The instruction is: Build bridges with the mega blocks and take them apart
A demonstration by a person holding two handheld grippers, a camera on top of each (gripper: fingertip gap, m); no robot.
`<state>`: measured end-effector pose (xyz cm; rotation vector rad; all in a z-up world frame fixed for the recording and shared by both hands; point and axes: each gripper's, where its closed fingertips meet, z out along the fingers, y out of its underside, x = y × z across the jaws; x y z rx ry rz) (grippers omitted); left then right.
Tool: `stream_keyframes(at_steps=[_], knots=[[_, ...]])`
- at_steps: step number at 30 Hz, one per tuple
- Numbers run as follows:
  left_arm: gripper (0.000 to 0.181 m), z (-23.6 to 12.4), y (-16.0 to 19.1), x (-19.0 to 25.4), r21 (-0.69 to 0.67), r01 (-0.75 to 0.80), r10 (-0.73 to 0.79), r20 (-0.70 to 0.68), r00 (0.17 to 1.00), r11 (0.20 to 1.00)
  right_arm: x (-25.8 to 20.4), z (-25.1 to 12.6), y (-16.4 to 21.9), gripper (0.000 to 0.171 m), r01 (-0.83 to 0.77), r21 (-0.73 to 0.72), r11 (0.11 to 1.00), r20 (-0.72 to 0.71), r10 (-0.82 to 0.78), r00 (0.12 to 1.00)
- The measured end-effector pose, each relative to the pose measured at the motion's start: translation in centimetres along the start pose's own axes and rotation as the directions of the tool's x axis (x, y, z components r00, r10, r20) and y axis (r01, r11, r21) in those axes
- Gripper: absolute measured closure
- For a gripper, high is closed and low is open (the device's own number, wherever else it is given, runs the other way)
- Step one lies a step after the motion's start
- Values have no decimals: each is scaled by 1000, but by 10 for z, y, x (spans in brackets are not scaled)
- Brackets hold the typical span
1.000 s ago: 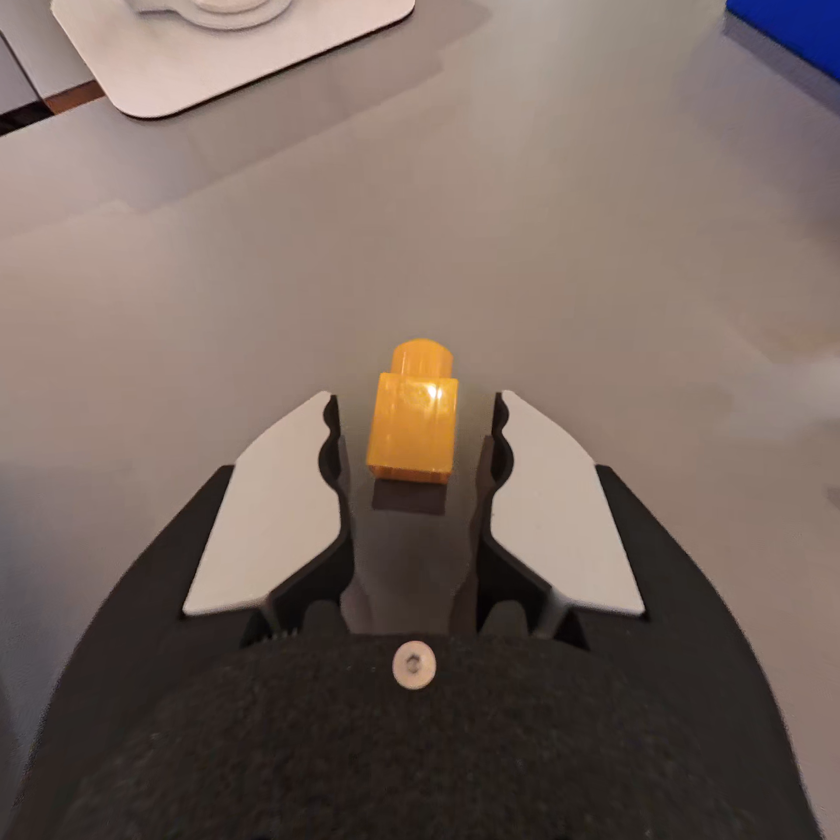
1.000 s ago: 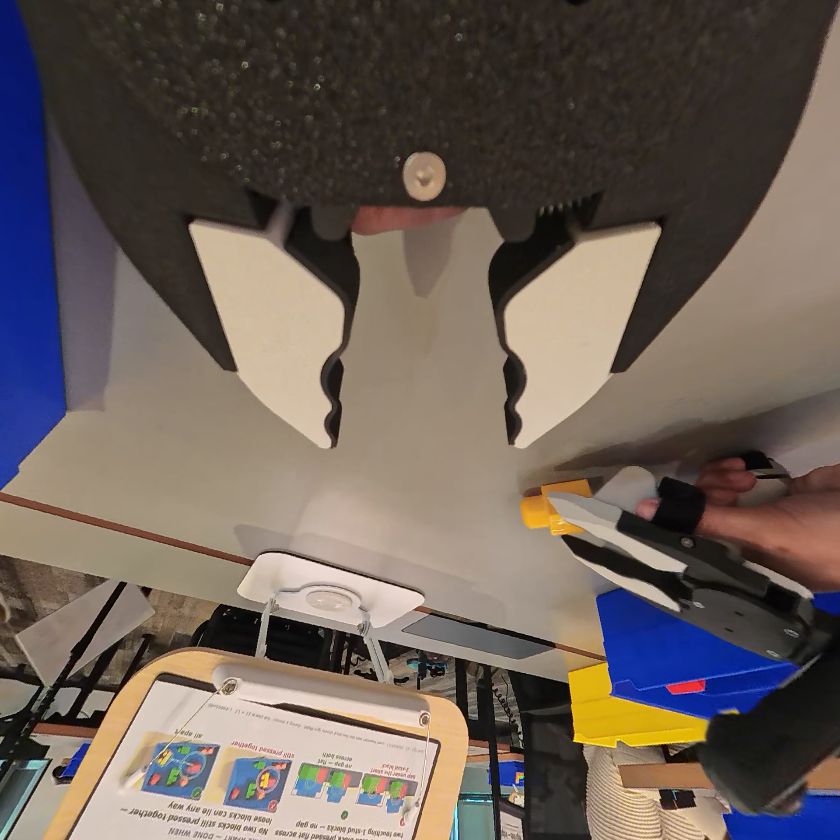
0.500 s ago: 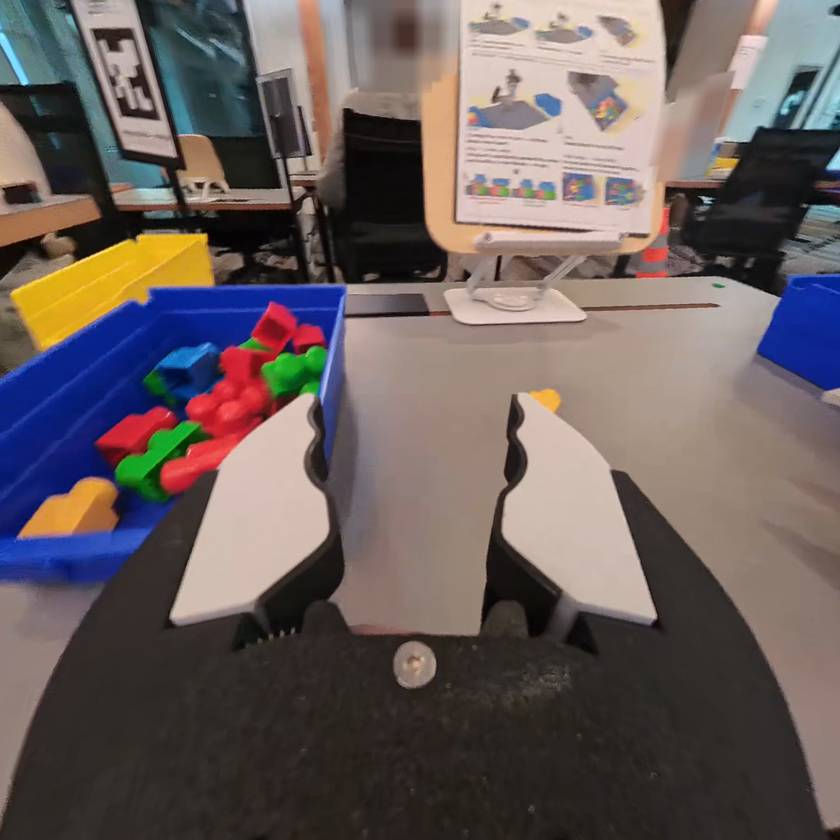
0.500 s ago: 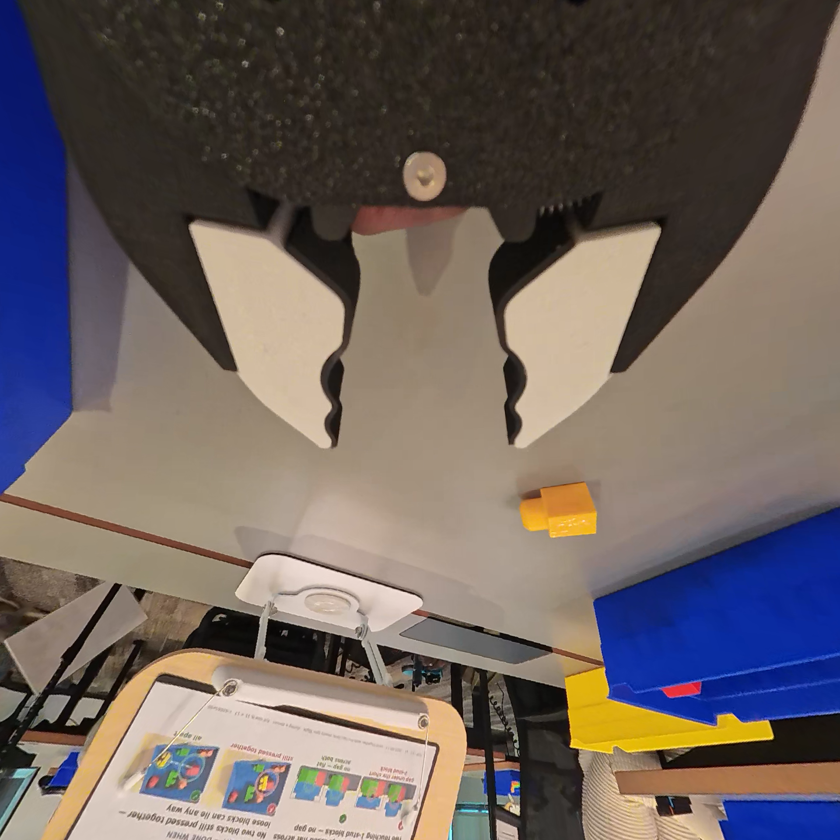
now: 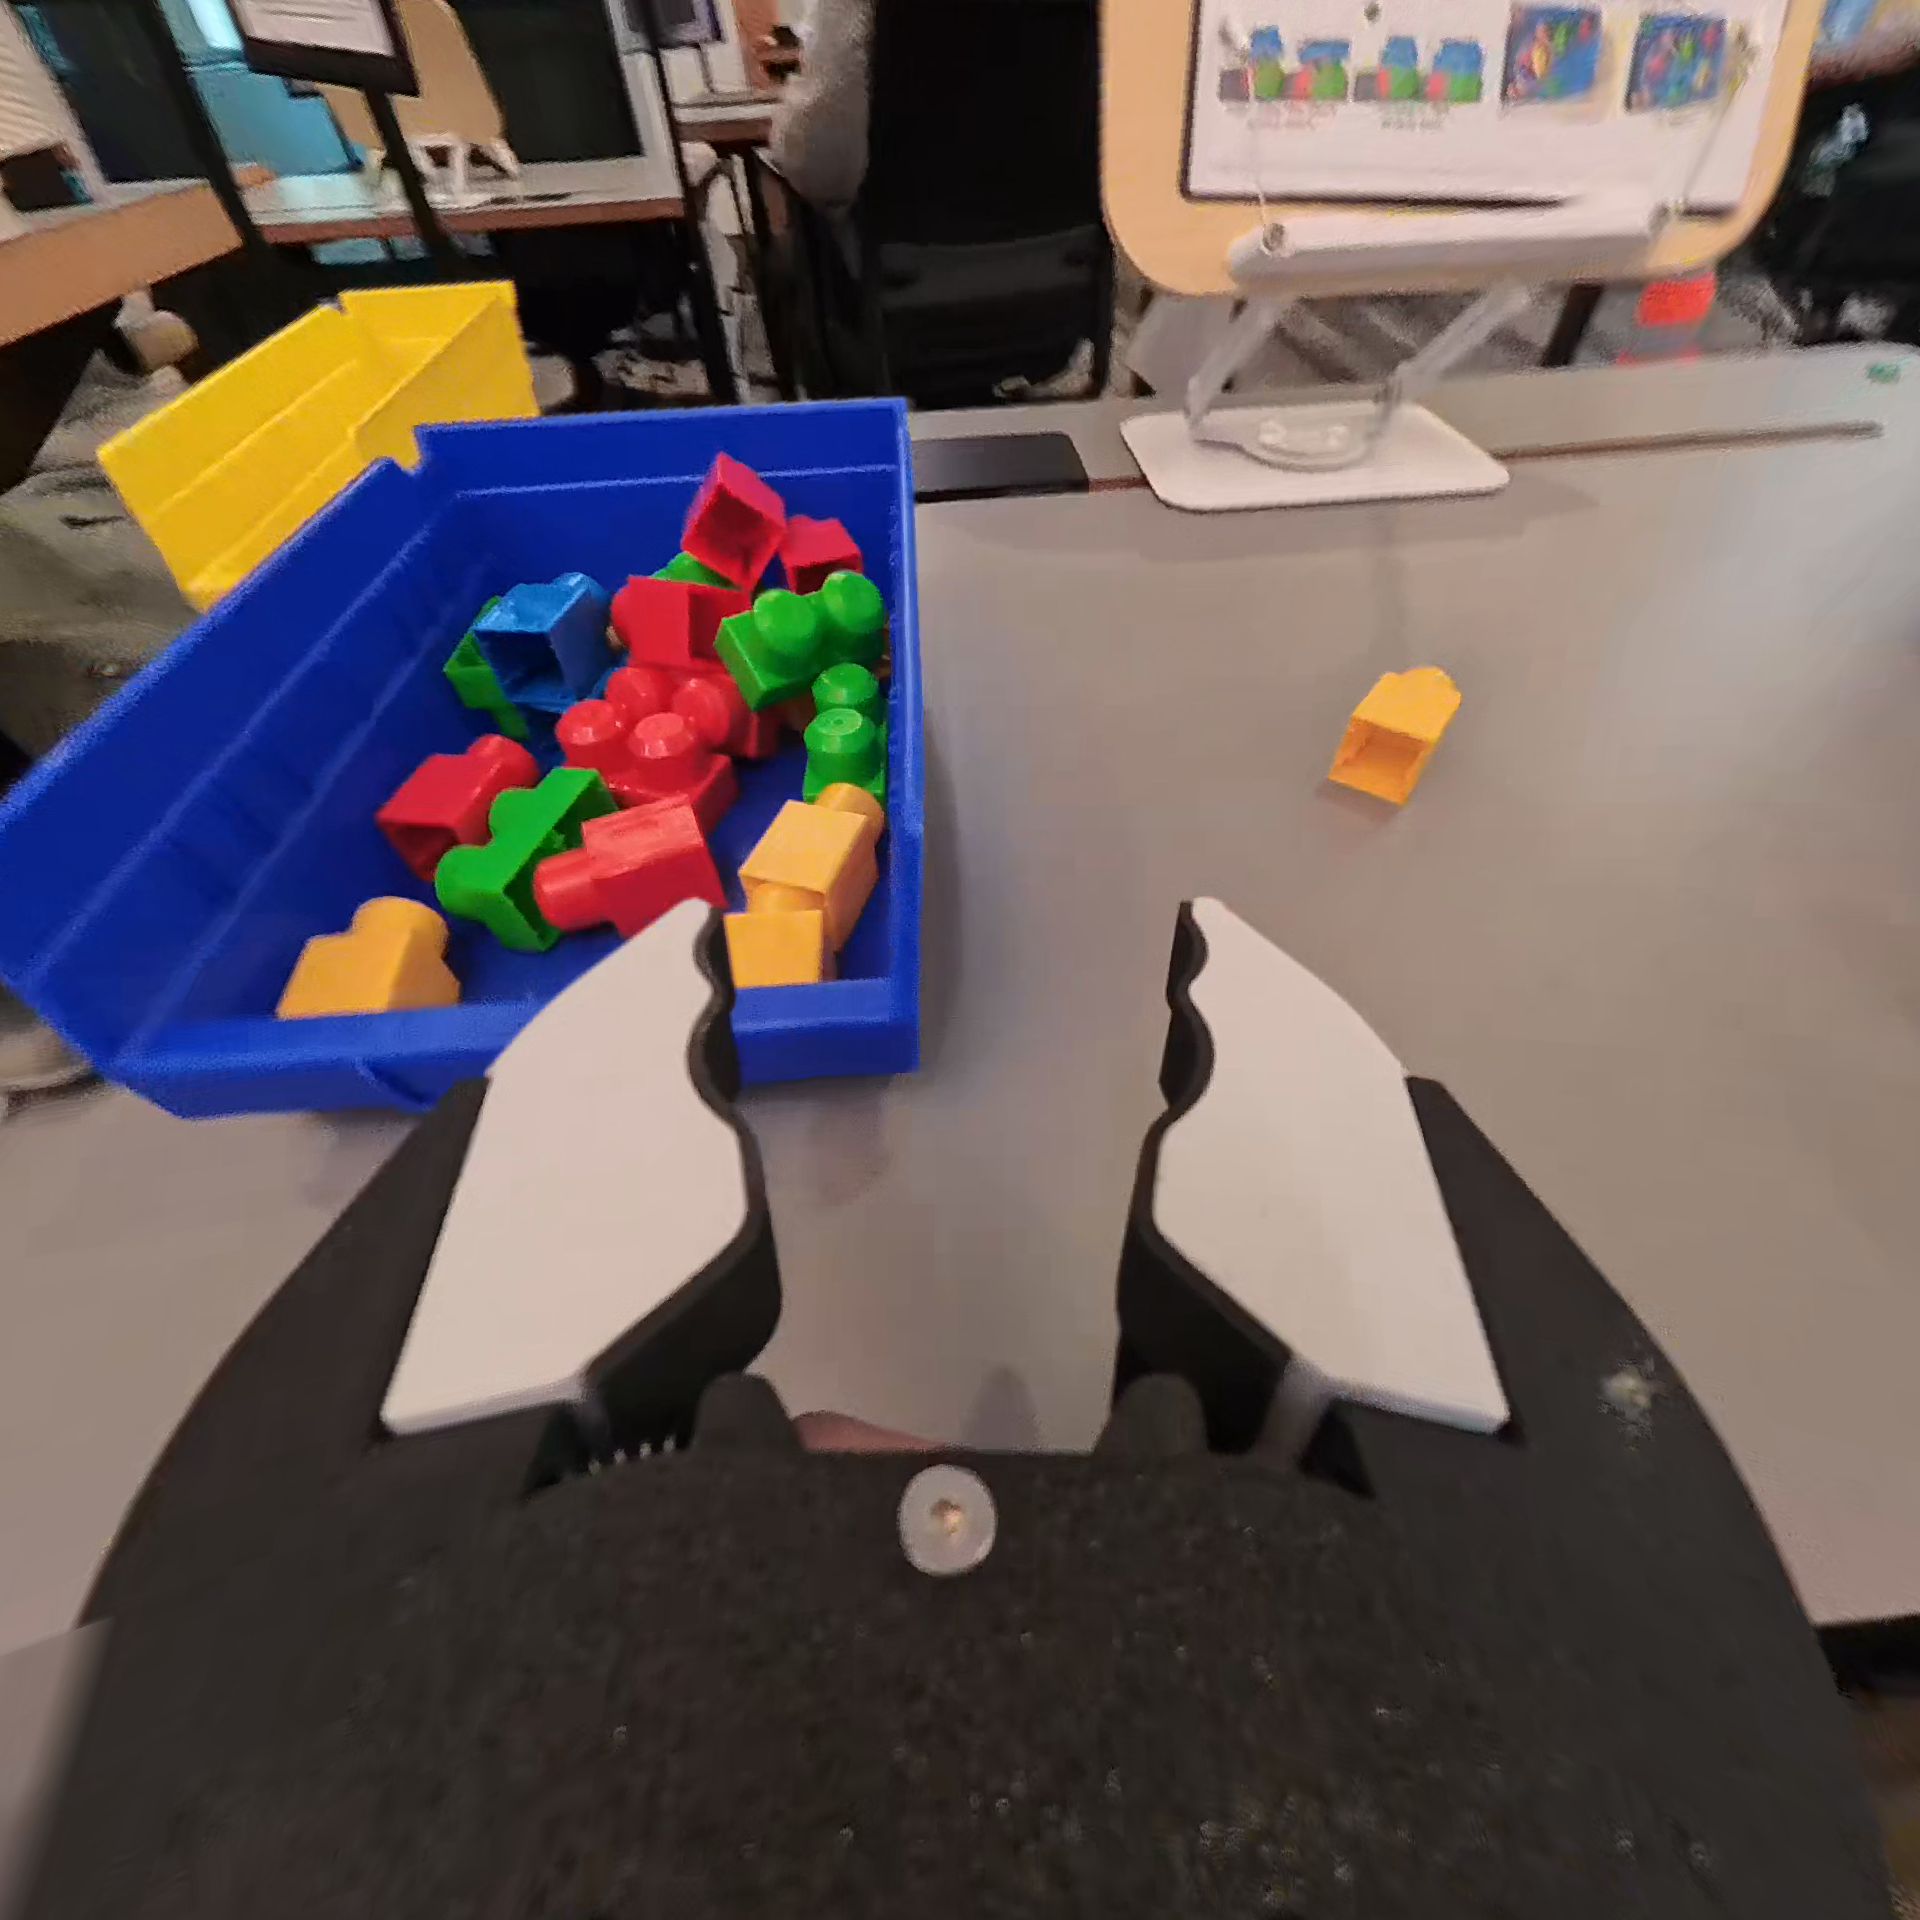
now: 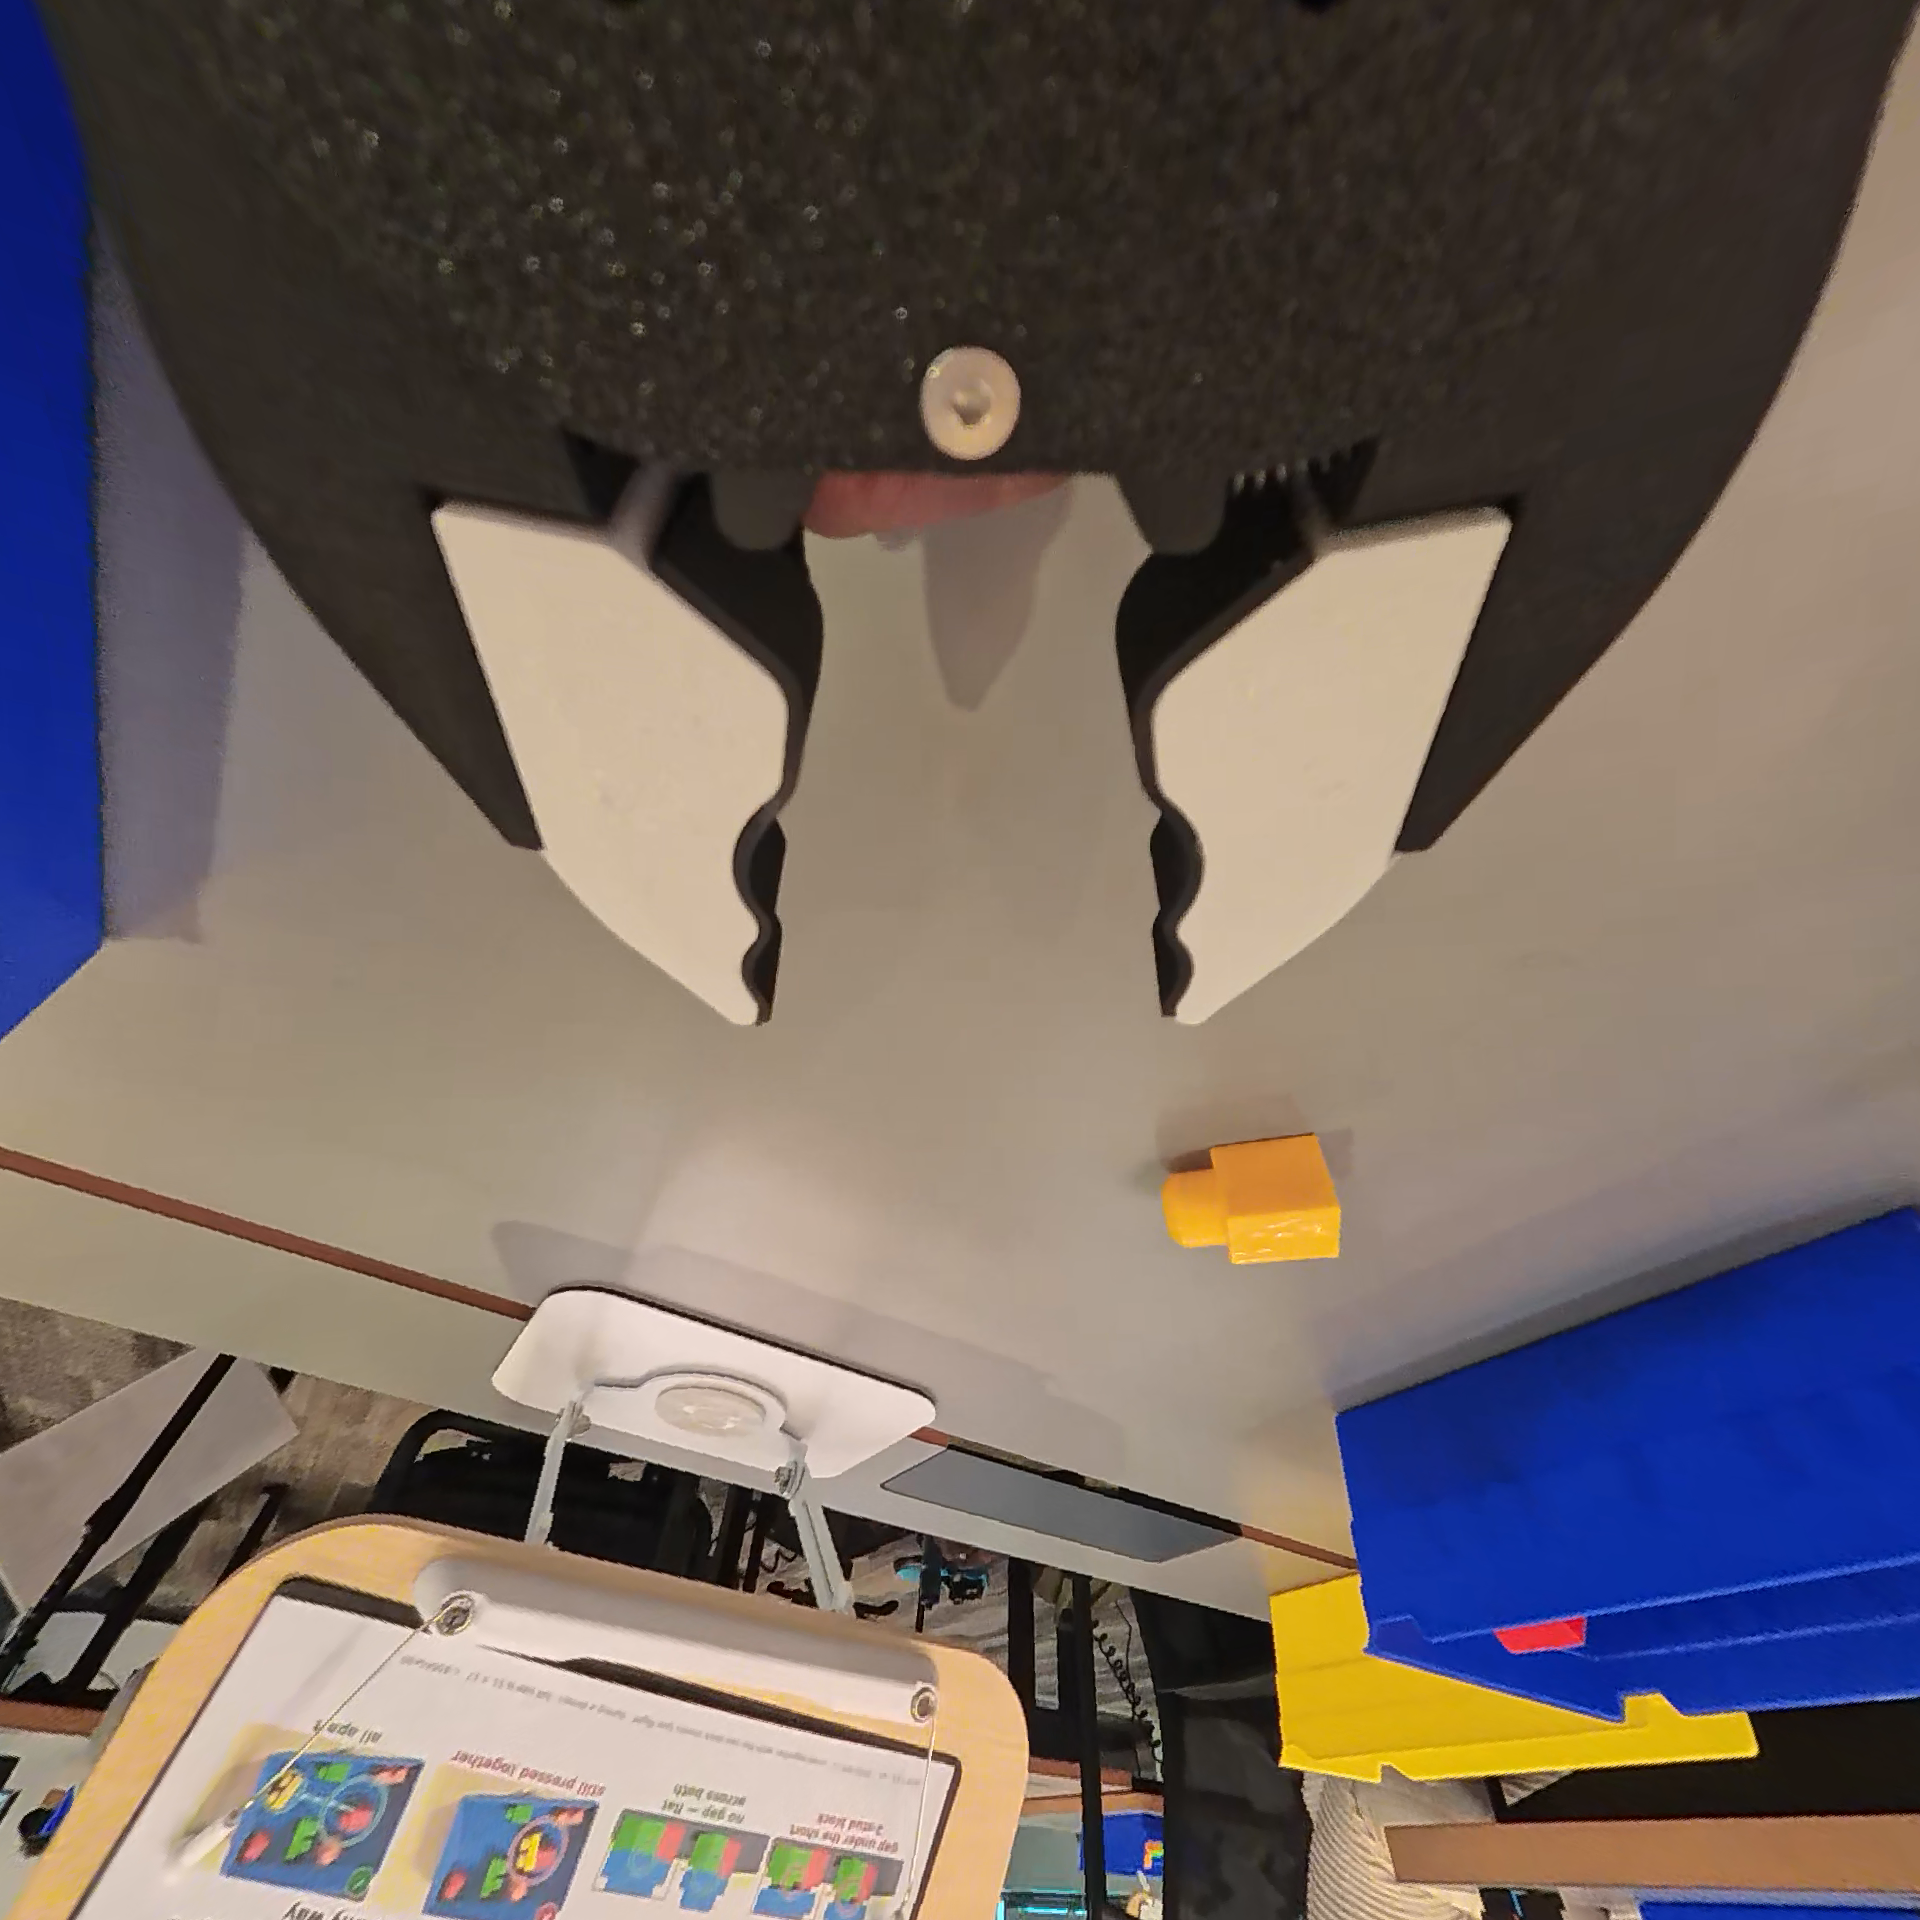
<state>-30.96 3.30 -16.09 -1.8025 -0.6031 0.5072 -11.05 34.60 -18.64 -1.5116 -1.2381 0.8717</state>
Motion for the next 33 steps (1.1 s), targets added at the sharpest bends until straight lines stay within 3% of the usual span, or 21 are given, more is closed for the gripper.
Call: stream_keyframes(at_steps=[4,6,11,16,19,27,29,33], knots=[[109,16,-13,-26,-120,-188,167,-168,972,975,-1,1,1,102,-2,-5,1000,10,2,1000],[104,32,-17,-49,-197,-339,294,-224,929,920,0,0,1,102,-5,-6,1000,12,6,1000],[108,82,-7,-82,-303,-702,533,-480,697,645,1,0,1,102,-7,-6,1000,11,7,1000],[110,110,27,-93,-338,-871,504,-715,484,356,0,0,2,102,2,-15,1000,8,-2,1000],[112,114,41,-103,-352,-904,439,-791,426,243,0,1,2,102,12,-20,1000,4,-12,1000],[124,125,77,-121,-378,-923,350,-857,378,73,3,0,5,102,17,-29,999,-4,-17,1000],[145,122,82,-116,-383,-917,282,-872,399,114,4,0,5,102,13,-29,1000,-4,-13,1000],[145,123,82,-115,-375,-913,298,-863,407,161,3,2,7,102,12,-35,999,0,-12,1000]])
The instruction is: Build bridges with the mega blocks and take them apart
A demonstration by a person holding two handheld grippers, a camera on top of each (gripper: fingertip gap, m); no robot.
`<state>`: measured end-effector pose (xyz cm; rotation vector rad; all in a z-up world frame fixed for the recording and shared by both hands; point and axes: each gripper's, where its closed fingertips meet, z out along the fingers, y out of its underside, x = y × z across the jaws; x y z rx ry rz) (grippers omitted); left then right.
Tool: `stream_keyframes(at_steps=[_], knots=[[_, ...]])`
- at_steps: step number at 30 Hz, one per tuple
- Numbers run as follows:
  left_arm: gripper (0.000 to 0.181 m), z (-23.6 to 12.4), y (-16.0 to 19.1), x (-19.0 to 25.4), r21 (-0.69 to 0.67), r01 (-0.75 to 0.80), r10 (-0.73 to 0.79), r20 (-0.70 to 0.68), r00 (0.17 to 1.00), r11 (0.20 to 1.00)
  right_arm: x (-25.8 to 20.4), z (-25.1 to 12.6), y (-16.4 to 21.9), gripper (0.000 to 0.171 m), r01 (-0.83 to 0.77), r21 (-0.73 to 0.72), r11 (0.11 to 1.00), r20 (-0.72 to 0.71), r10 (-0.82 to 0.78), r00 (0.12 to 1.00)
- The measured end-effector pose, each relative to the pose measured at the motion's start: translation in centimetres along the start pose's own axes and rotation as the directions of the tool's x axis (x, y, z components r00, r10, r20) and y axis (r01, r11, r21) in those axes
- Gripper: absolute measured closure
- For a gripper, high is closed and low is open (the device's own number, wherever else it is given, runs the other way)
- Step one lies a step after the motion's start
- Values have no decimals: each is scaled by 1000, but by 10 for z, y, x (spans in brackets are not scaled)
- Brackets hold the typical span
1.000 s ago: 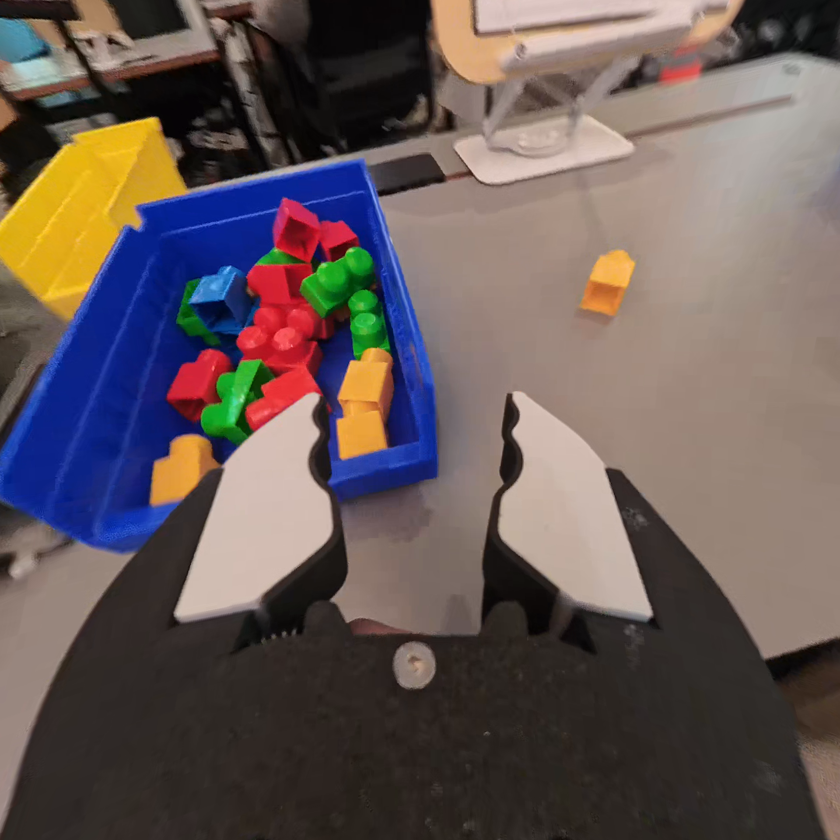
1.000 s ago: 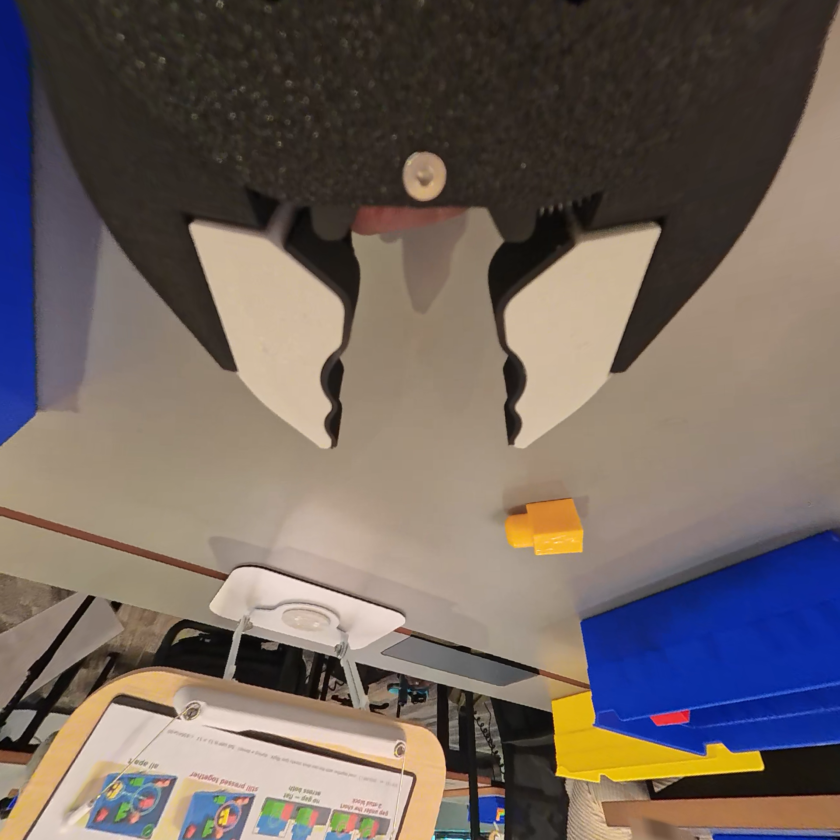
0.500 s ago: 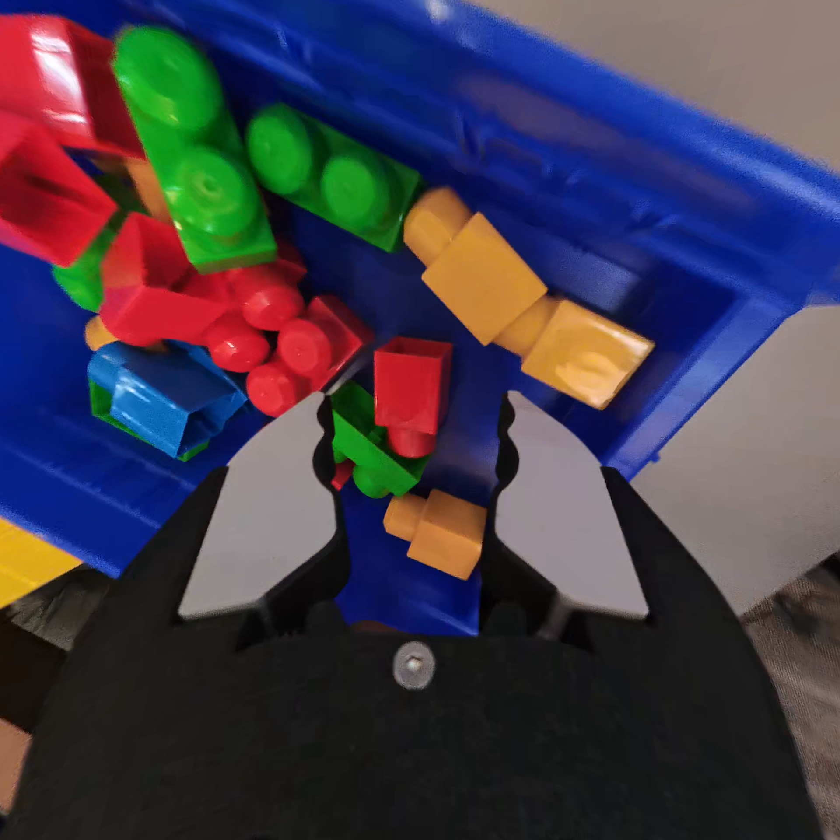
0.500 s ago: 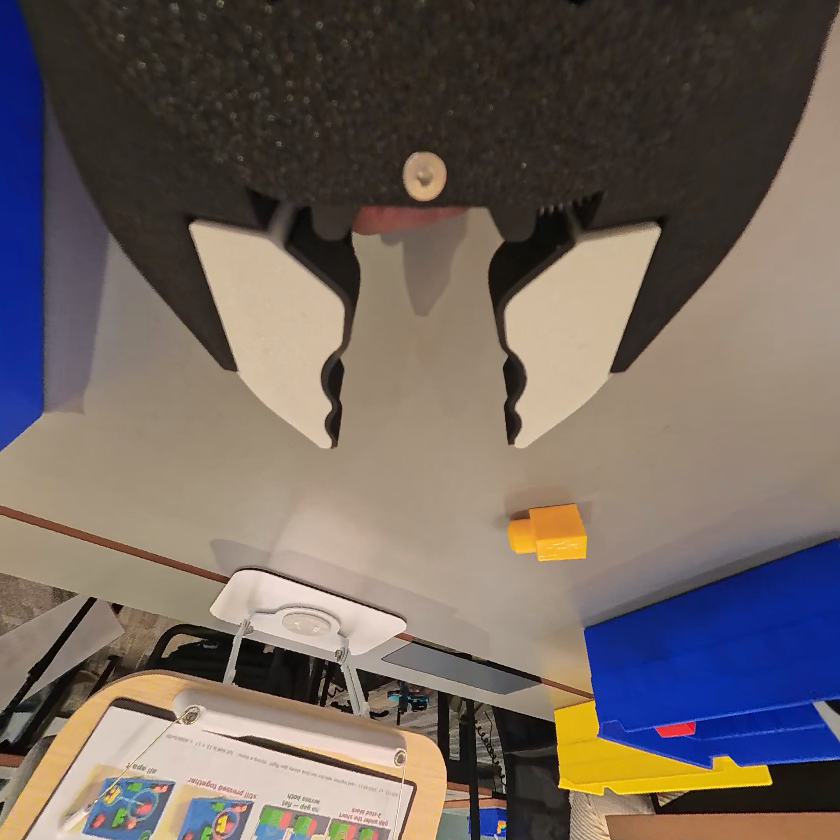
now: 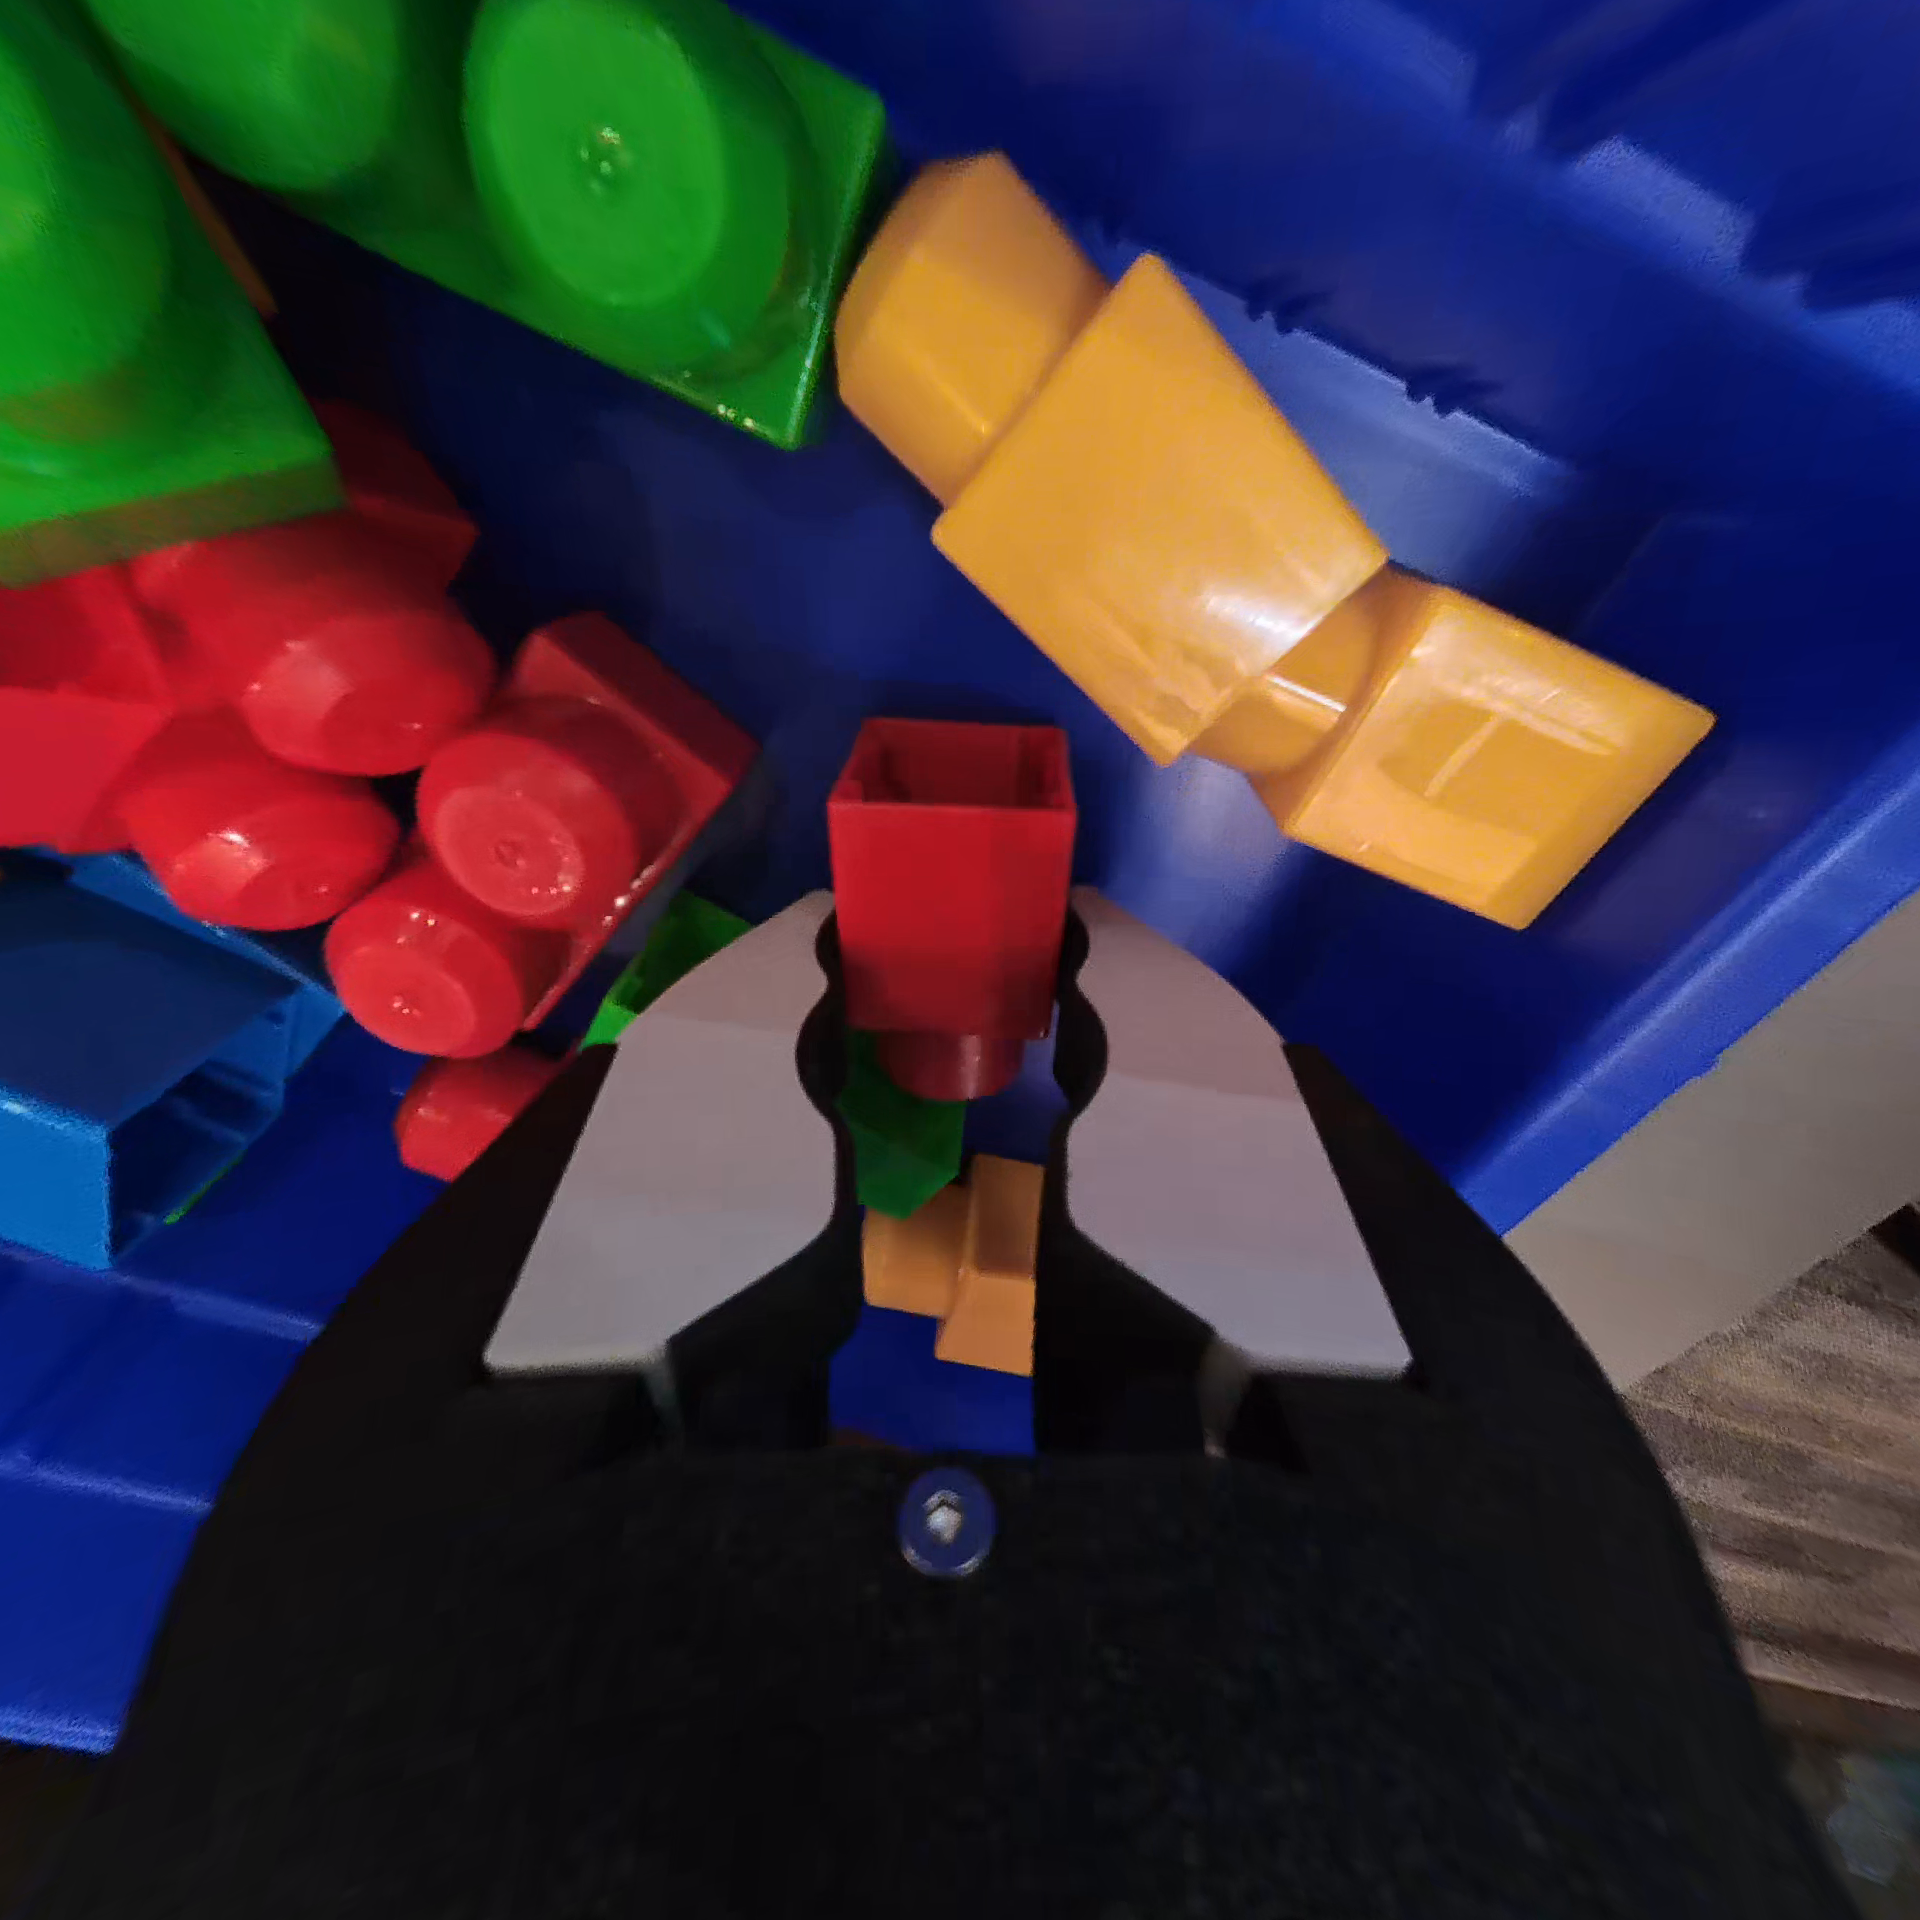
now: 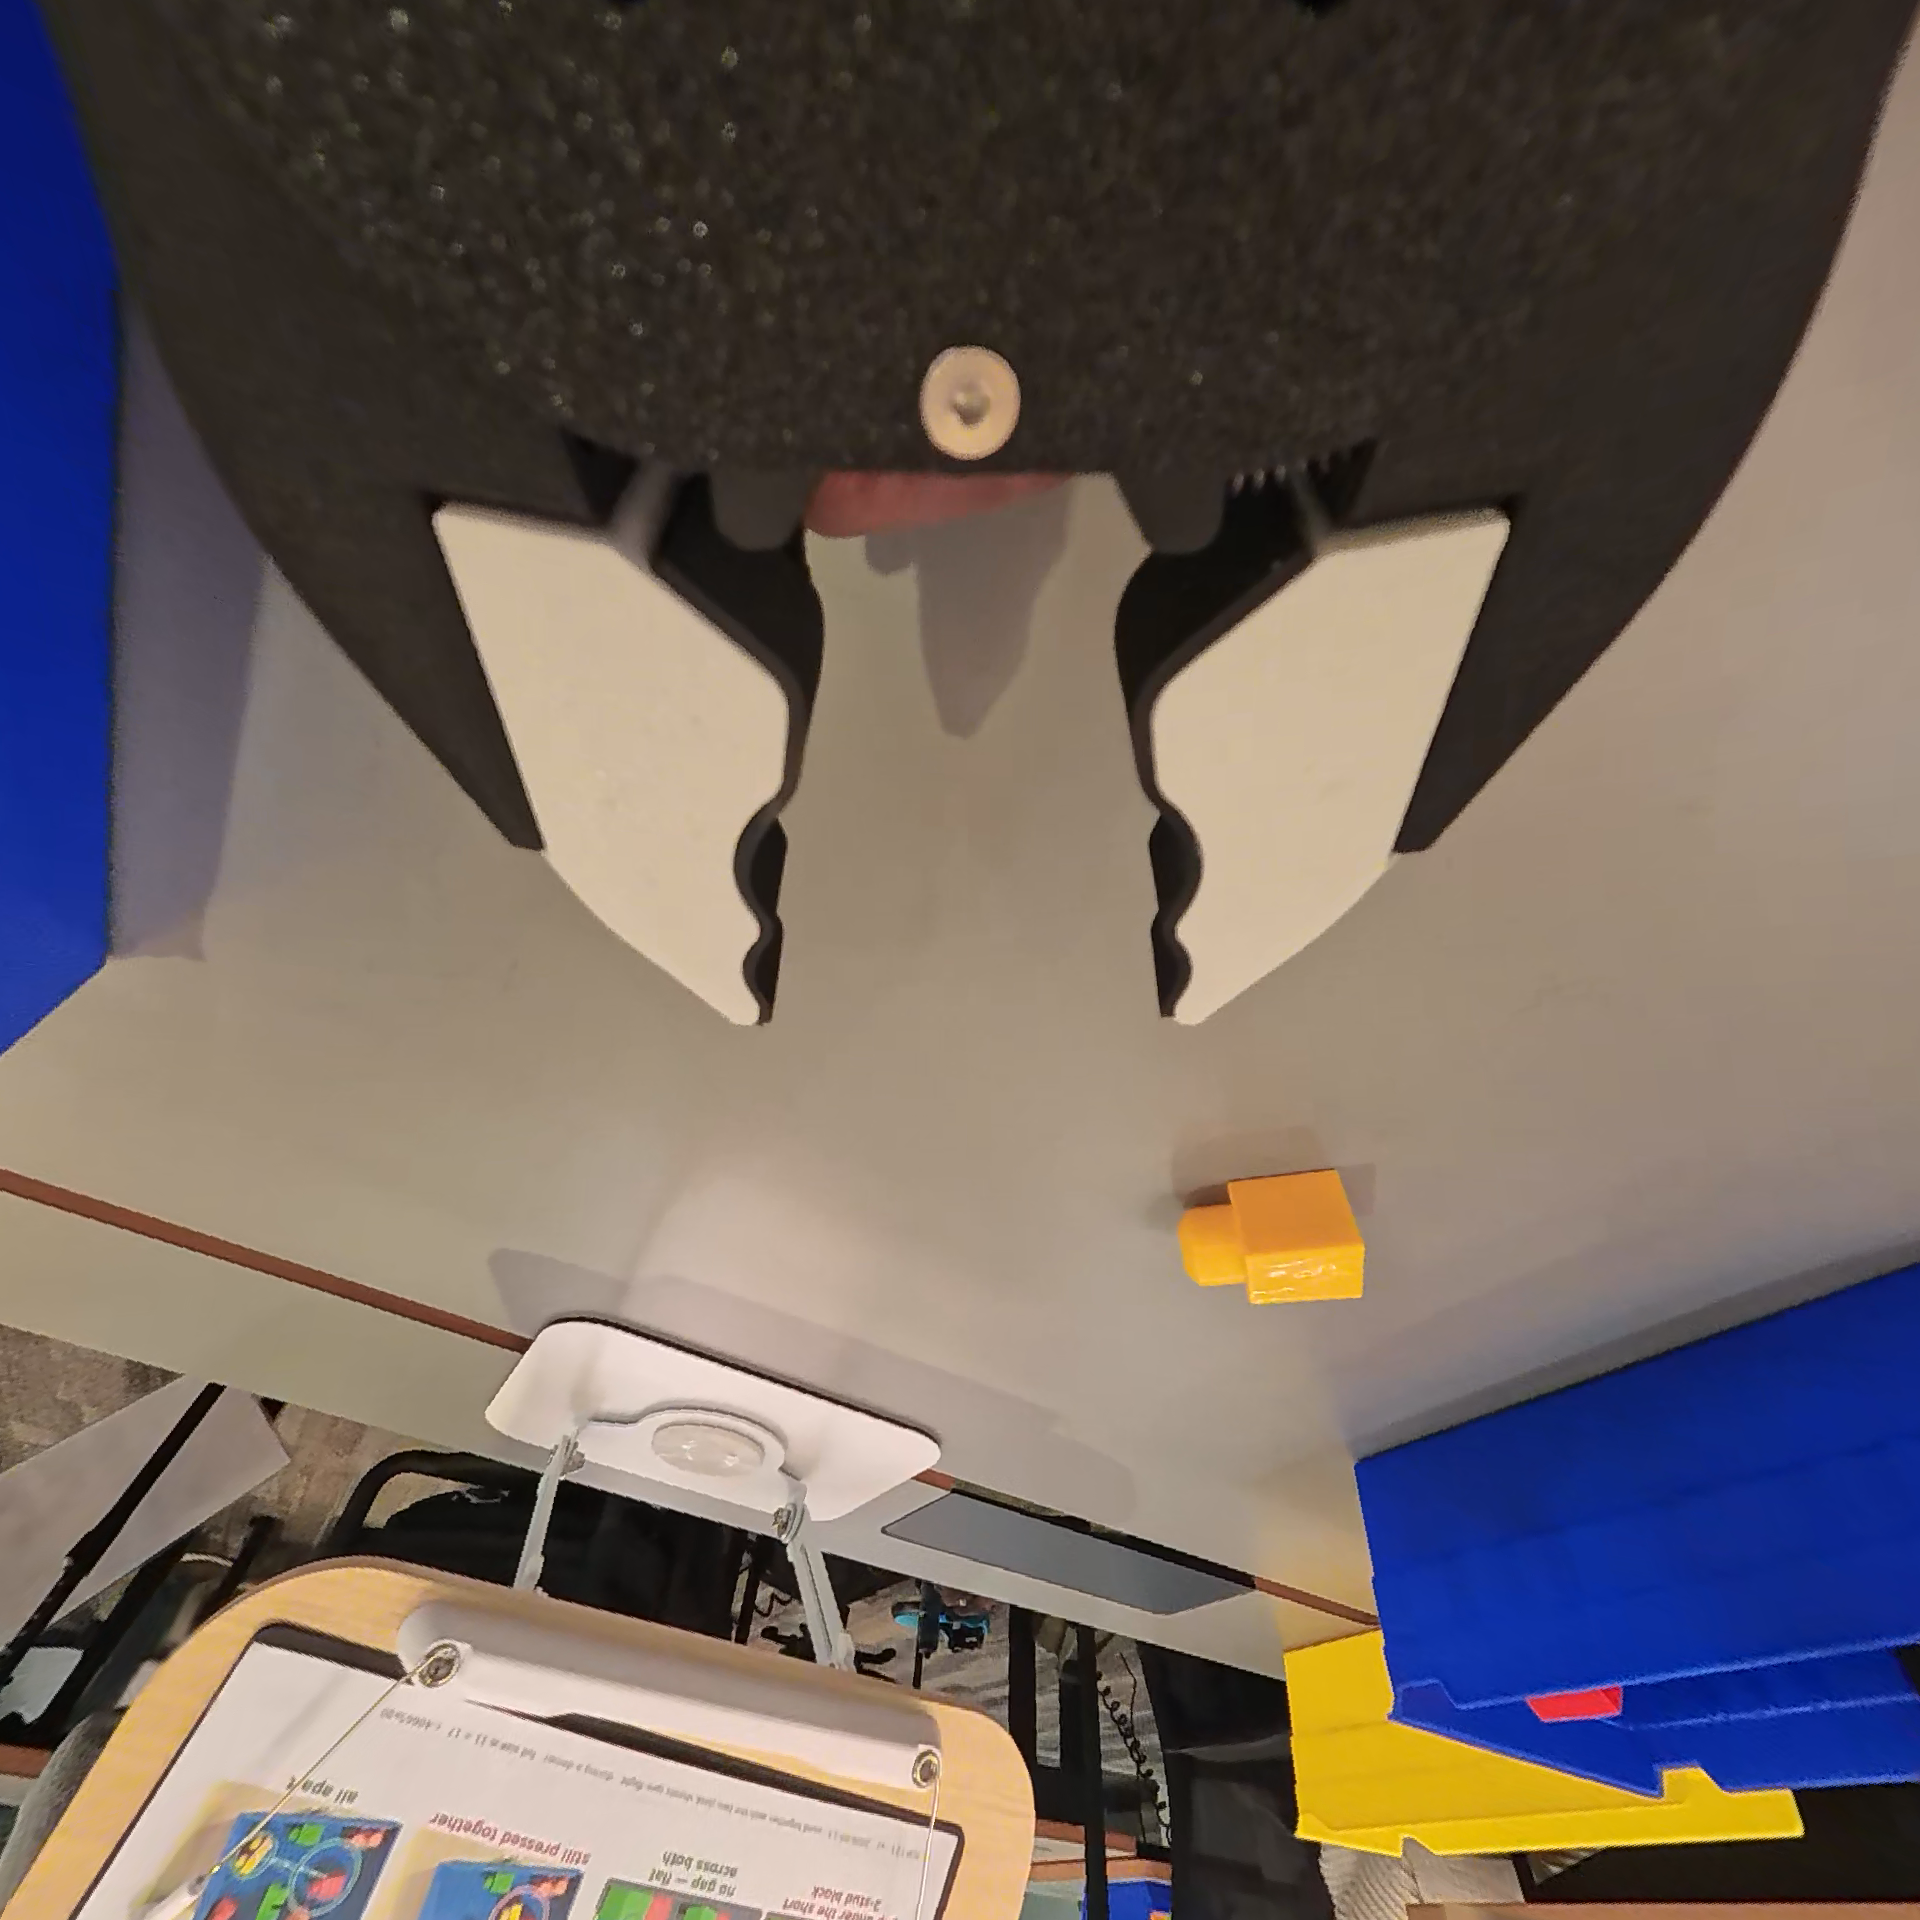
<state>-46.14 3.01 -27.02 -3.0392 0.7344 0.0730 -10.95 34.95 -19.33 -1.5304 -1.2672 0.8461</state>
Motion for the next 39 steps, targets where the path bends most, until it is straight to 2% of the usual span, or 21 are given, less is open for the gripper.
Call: stream_keyframes(at_steps=[5,9,12,15,19,24,26,29,34,39], knots=[[145,-8,-2,1,35,-15,13,71,997,999,-2,0,-1,103,3,-3,1000,6,-3,1000],[145,-57,-28,-5,235,28,-79,209,975,972,0,-3,-5,103,1,10,1000,1,-1,1000],[145,-111,-55,0,437,21,-173,310,935,899,2,-6,-8,104,1,19,1000,-2,-1,1000],[145,-162,-87,26,622,-30,-267,378,887,782,3,-9,-11,104,-3,31,1000,-3,3,1000],[145,-191,-128,72,731,-62,-348,395,850,680,3,-11,-14,104,-1,38,999,-3,1,1000],[145,-170,-181,114,719,11,-359,333,872,695,2,-18,-21,104,9,56,998,-9,-8,1000],[145,-166,-199,114,725,47,-419,342,841,687,3,-20,-23,105,8,64,998,-12,-7,1000],[145,-144,-229,120,712,146,-430,236,872,687,4,-21,-25,105,8,65,998,-15,-7,1000],[145,-99,-239,82,520,247,-416,237,878,818,6,-21,-22,105,-1,60,998,-8,2,1000],[145,-56,-247,37,338,310,-381,169,909,889,4,-19,-19,105,-2,49,999,-1,2,1000]])
